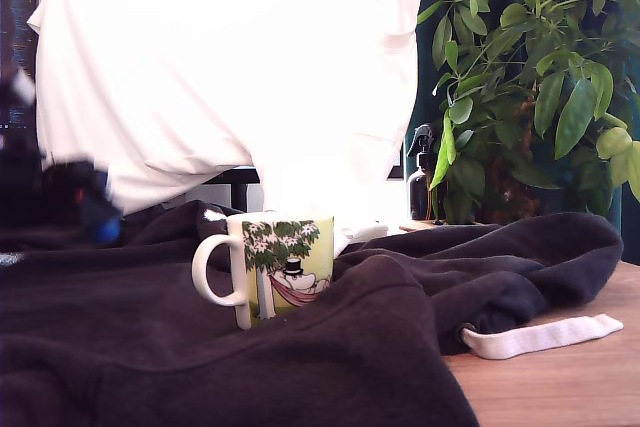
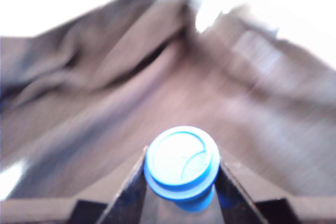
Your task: Pick the blue coffee capsule and place it inside the green coffee cup
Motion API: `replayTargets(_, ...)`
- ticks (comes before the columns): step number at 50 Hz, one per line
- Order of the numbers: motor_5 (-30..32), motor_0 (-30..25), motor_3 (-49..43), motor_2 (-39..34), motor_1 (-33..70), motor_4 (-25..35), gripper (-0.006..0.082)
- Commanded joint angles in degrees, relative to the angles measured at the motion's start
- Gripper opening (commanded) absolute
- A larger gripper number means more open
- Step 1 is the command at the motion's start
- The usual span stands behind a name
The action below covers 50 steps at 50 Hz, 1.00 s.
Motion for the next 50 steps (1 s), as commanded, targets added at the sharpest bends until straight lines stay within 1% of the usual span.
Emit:
replayTargets(1,-0.7,-1.5,0.4,0.3,-3.8,2.4,0.0164)
replayTargets(9,-3.0,-5.6,-2.8,0.3,-11.5,7.5,0.0164)
replayTargets(11,-4.5,-6.9,-4.0,0.3,-13.1,8.2,0.0164)
replayTargets(18,-5.4,-12.7,-8.0,0.3,-17.2,9.2,0.0164)
replayTargets(26,-5.4,-19.6,-10.3,0.3,-18.0,9.1,0.0164)
replayTargets(31,-4.2,-23.3,-11.9,0.3,-18.0,7.2,0.0164)
replayTargets(36,-2.8,-25.7,-13.4,0.3,-18.0,4.6,0.0164)
replayTargets(43,-1.5,-26.6,-15.8,0.3,-18.0,2.1,0.0164)
replayTargets(50,-1.4,-26.6,-17.0,0.3,-17.9,0.0,0.0164)
